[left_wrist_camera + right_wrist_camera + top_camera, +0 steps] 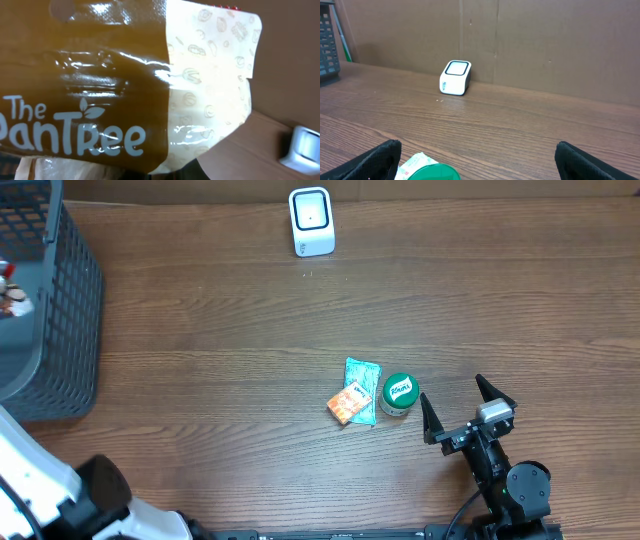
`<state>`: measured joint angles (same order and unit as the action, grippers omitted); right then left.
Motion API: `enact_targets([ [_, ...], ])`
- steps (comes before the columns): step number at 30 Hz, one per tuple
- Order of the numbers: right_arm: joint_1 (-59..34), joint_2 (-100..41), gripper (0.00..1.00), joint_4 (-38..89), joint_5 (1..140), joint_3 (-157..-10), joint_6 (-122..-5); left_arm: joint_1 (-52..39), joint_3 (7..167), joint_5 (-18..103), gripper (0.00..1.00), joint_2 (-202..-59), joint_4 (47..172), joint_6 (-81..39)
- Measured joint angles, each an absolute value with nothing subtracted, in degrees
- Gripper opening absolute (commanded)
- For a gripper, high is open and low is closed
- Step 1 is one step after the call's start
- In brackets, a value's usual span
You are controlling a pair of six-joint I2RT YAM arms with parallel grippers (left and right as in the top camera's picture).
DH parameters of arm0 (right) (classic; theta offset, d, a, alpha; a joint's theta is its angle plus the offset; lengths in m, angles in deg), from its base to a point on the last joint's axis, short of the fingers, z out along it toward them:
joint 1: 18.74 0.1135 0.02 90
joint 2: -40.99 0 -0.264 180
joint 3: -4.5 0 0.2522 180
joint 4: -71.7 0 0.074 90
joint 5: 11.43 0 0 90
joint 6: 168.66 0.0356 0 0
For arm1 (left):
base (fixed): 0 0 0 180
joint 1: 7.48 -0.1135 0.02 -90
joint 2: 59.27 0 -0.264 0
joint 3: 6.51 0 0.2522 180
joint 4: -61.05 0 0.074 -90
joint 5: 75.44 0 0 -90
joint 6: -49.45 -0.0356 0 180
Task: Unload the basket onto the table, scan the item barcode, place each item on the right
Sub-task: 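Lift the held items out of the basket toward the table center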
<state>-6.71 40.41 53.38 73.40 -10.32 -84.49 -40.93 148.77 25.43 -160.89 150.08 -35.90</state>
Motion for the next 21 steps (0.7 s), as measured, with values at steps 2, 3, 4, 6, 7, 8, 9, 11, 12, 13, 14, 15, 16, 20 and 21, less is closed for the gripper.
enact_targets([
  [2,-6.71,40.41,1.0,53.38,73.4,-10.32,-84.45,-38.61,148.92,27.07,0.04,-158.86,152.63,-35.51],
  [3,-6.71,40.41,1.0,53.38,73.4,-10.32,-84.45,-37.28,148.98,27.57,0.04,-158.21,153.9,-35.29],
  [4,-6.69,40.41,1.0,53.36,73.4,-10.32,-84.47,-35.81,149.01,28.06,0.04,-157.7,155.08,-35.05],
  [6,-6.71,40.41,1.0,53.41,73.4,-10.32,-84.45,-32.51,149.05,28.73,0.04,-157.24,157.64,-34.9],
  [7,-6.71,40.41,1.0,53.38,73.42,-10.32,-84.45,-30.57,149.05,29.04,0.04,-157.2,159.26,-34.92],
  [8,-6.71,40.41,1.0,53.38,73.42,-10.32,-84.45,-28.8,149.05,29.17,0.04,-157.24,160.94,-34.94],
  [9,-6.71,40.41,1.0,53.38,73.4,-10.32,-84.45,-27.7,149.05,29.17,0.04,-157.31,161.77,-34.94],
  [11,-6.71,40.41,1.0,53.36,73.42,-10.32,-84.45,-24.12,149.05,28.91,0.04,-157.55,164.61,-34.94],
  [12,-6.71,40.41,1.0,53.38,73.4,-10.32,-84.47,-22.65,149.05,28.56,0.04,-157.62,166.03,-34.97],
  [13,-6.71,40.41,1.0,53.41,73.4,-10.32,-84.49,-20.91,149.05,27.92,0.04,-157.7,167.47,-34.97],
  [14,-6.71,40.41,1.0,53.41,73.4,-10.32,-84.45,-19.51,149.05,27.31,0.04,-157.86,168.5,-34.97],
  [15,-6.71,40.41,1.0,53.41,73.4,-10.32,-84.47,-17.96,149.05,26.55,0.04,-158.01,169.49,-34.97],
  [16,-6.71,40.41,1.0,53.36,73.38,-10.32,-84.47,-16.38,148.98,25.87,0.04,-158.21,170.47,-34.97],
  [20,-6.71,40.41,1.0,53.41,73.42,-10.32,-84.47,-10.92,147.17,24.34,0.04,-158.51,171.47,-34.94],
  [21,-6.71,40.41,1.0,53.41,73.42,-10.32,-84.47,-9.69,146.38,24.06,0.04,-158.56,171.45,-34.9],
])
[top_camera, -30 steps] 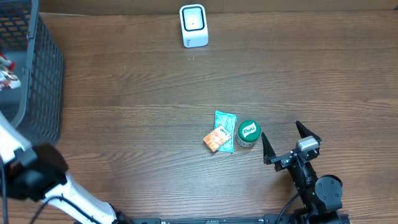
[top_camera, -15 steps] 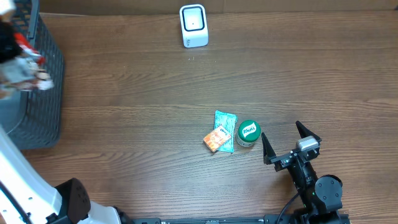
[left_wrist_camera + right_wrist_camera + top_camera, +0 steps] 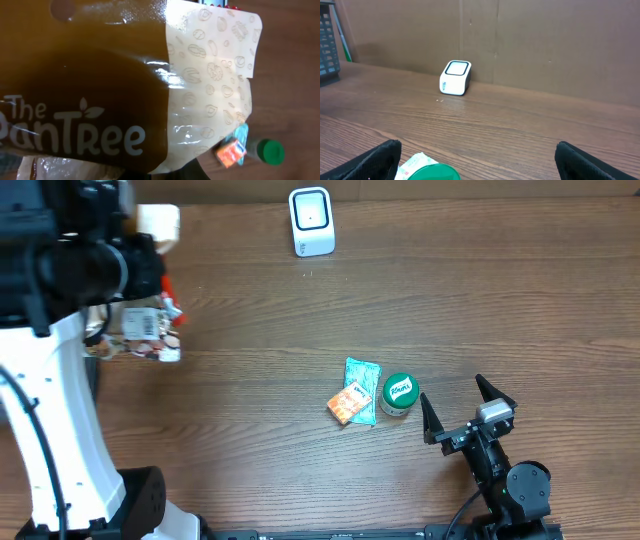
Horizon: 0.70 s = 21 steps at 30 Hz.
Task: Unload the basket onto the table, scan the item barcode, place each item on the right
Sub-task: 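Lift the held items out of the basket toward the table center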
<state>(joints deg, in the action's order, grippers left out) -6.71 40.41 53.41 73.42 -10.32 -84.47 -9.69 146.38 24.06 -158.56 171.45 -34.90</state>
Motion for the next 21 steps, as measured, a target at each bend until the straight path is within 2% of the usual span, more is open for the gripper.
enact_targets([
  [9,-6.69,40.41,1.0,53.38,73.4,-10.32,-84.45,-1.26,132.46,20.32,0.04,-158.62,166.58,-31.42],
  [21,-6.71,40.41,1.0,53.38,73.42,-10.32,-84.45,5.39,103.28,18.92,0.04,-158.86,147.41,-24.28],
])
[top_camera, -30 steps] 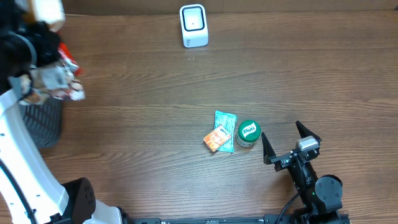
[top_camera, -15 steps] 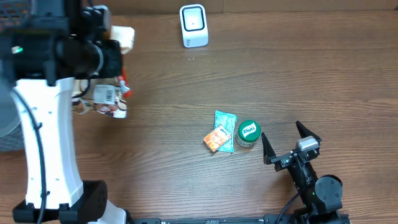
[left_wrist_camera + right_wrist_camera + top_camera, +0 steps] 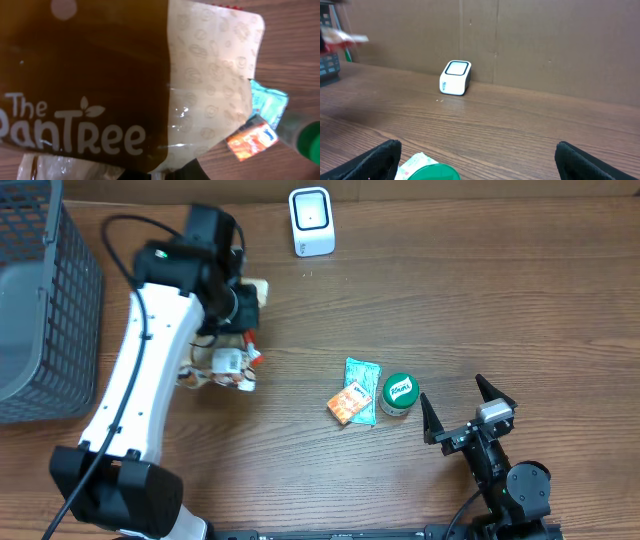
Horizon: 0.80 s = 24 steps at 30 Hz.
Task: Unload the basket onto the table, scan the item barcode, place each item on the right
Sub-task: 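Lift the held items out of the basket toward the table center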
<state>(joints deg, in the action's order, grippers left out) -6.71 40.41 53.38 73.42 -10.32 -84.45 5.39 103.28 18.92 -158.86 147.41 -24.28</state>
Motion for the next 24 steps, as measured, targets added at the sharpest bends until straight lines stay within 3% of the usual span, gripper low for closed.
enact_targets([
  [17,-6.71,40.41,1.0,53.38,73.42,-10.32,-84.47,8.29,71.54,18.77,0.04,-159.21,119.85,-18.79],
  [19,-6.71,40.41,1.0,53.38,73.4,-10.32,-84.45,8.29,69.91,18.77,0.14,-159.21,118.19,-18.57],
  [24,-6.71,40.41,1.0,53.38,73.38,-10.32,-84.45,8.29,68.57,18.74,0.7,-159.21,116.85,-18.27],
])
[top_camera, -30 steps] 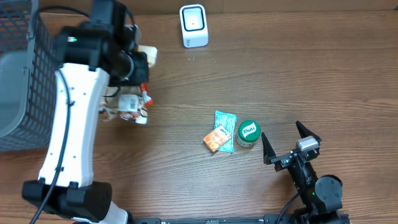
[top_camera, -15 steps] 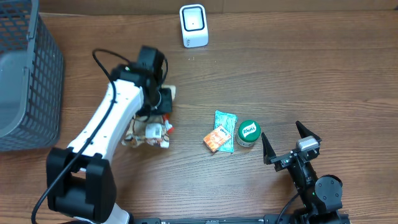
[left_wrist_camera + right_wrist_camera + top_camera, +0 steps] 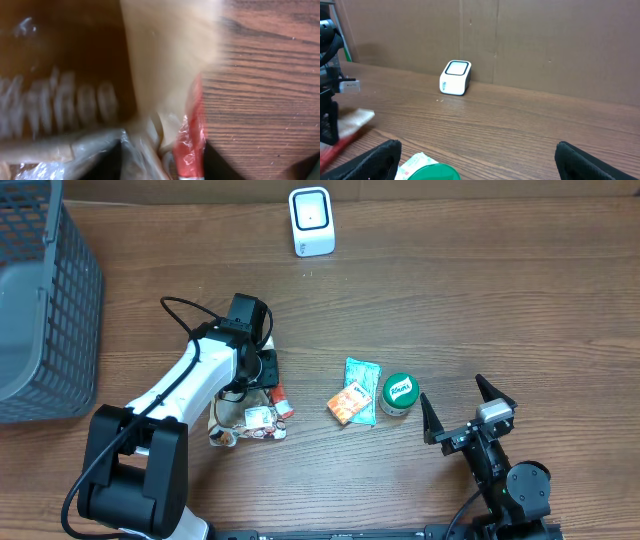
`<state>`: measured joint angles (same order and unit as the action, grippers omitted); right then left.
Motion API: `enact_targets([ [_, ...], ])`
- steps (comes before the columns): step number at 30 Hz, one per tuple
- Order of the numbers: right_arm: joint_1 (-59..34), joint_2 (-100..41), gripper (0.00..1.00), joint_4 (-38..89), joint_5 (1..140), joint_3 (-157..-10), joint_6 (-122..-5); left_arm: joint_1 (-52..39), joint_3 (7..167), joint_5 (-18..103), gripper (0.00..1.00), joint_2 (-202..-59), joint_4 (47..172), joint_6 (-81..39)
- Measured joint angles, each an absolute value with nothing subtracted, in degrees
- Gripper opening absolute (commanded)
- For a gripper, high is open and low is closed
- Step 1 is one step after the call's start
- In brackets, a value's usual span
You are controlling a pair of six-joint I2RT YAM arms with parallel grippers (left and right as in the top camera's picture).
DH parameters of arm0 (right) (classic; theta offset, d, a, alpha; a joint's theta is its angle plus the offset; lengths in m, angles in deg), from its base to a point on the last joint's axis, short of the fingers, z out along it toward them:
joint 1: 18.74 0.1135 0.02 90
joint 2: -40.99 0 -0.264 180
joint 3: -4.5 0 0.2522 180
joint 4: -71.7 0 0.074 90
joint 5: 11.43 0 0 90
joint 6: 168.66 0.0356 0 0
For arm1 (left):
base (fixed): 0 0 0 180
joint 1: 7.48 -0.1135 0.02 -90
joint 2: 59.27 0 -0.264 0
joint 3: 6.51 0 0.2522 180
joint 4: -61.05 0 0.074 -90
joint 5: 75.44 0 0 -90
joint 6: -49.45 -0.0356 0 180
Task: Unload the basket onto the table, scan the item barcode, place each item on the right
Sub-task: 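Lift the held items out of the basket toward the table center, then lower the PanTree bag and red stick onto the table, open left gripper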
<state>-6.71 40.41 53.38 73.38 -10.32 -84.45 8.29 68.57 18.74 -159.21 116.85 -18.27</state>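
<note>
A brown and cream snack bag (image 3: 248,418) with a red edge lies on the table left of centre. It fills the blurred left wrist view as the bag (image 3: 75,75). My left gripper (image 3: 257,372) is right over its far end, fingers apart with bag film between them (image 3: 162,167). The white scanner (image 3: 311,221) stands at the table's far edge, also seen as the scanner (image 3: 455,77). My right gripper (image 3: 468,408) rests open and empty at the front right (image 3: 479,155).
A teal packet (image 3: 362,385), an orange box (image 3: 349,402) and a green-lidded jar (image 3: 399,393) lie together mid-table, just left of the right gripper. A dark mesh basket (image 3: 60,310) stands at the far left. A brown cardboard wall (image 3: 545,45) backs the table.
My left arm has come nearer and lower with the bag, which now lies on the table. In the wrist view the bag has shifted and the fingers show apart. The right arm has not moved.
My left gripper held the bag at the basket on the far left. Then it held it over the table's left part, then closer to the scanner. Now the bag lies on the table left of the other items. My right gripper stayed open throughout.
</note>
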Motion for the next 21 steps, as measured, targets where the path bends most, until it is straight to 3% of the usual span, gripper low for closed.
enact_targets([
  [10,-6.71,40.41,1.0,53.38,73.4,-10.32,-84.45,8.29,69.51,18.74,0.98,-159.19,119.98,-18.66],
  [21,-6.69,40.41,1.0,53.38,73.4,-10.32,-84.47,8.19,92.05,13.41,1.0,-153.77,135.37,-21.11],
])
